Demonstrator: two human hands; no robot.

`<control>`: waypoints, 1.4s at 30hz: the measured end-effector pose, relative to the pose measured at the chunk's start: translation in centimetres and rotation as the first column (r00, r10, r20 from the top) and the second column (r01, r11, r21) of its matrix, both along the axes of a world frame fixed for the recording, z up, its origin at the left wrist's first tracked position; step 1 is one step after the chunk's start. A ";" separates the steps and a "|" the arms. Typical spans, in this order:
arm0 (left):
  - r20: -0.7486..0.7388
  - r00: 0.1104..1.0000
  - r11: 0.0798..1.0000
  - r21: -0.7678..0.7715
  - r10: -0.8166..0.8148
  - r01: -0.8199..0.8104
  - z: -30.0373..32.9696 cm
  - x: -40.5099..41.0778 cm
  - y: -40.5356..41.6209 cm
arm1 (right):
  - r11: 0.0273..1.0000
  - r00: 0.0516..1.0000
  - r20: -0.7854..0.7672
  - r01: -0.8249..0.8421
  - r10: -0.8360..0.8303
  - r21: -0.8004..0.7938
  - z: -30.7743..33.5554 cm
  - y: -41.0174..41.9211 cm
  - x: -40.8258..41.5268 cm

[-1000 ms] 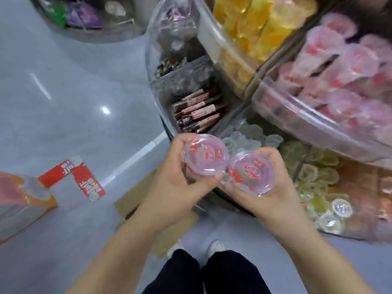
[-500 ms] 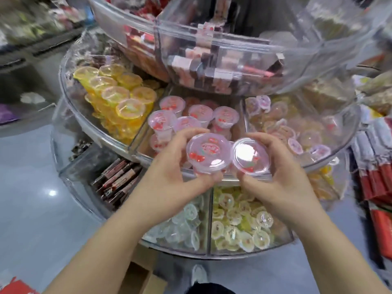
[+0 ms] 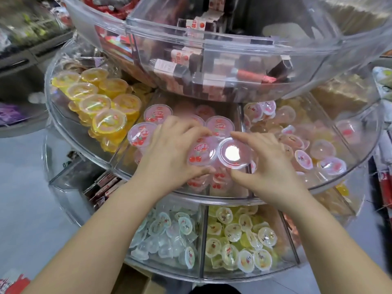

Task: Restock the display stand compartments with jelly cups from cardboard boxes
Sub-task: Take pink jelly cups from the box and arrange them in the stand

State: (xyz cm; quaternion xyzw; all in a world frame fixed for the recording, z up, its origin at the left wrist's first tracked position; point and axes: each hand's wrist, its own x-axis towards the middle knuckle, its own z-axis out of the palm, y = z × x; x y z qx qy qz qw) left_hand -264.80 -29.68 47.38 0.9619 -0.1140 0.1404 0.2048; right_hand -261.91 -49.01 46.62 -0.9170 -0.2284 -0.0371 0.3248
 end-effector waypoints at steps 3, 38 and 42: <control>0.005 0.999 0.992 0.118 0.052 -0.053 -0.4 0.4 -0.3 | 1.000 1.000 -0.012 -0.004 0.004 0.021 -0.7 -0.1 0.4; 0.085 0.995 0.962 -0.265 -0.043 0.064 -0.5 -1.6 1.9 | 0.965 0.999 0.028 -0.046 0.040 0.256 -0.6 -1.1 -0.1; 0.092 0.978 0.827 -0.553 0.185 -0.104 -0.2 -5.2 3.4 | 0.915 0.988 0.127 -0.133 0.090 0.381 1.6 0.8 -1.2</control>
